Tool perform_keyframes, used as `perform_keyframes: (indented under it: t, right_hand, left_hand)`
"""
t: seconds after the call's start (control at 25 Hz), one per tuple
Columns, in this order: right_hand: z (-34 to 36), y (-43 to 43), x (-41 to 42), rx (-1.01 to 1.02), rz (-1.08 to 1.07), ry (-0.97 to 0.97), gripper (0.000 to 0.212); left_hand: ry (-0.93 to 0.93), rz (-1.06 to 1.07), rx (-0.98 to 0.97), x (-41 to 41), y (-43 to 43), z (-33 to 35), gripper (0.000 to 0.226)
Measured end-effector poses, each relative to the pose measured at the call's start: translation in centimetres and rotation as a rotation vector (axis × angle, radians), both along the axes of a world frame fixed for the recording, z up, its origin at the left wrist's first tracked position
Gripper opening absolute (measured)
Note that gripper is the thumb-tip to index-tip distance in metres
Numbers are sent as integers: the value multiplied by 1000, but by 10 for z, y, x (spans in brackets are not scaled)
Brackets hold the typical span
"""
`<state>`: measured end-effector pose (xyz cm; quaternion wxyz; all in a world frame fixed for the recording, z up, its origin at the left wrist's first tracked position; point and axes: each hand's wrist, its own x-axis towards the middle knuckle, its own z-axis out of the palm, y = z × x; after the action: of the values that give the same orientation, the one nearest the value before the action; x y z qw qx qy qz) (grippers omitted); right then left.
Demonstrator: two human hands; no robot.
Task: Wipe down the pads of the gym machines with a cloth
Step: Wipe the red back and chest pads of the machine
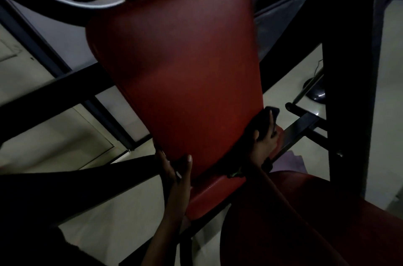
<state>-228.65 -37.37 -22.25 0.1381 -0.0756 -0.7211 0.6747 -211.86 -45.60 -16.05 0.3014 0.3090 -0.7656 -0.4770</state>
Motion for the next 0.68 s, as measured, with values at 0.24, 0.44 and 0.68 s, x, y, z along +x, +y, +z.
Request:
perform_keyframes:
  t: [0.24,0.44,0.68]
  right_hand:
    - [58,24,48,-147,202,243,56]
    - [161,-1,31,-279,195,361,67]
    - [128,-36,-3,67,161,342,74]
  left_hand:
    - [-22,-248,-948,26,16,58,56]
    - [-388,-310,-1926,-39,-38,174,57]
    - [-473,-240,-2164,-55,-73,171,69]
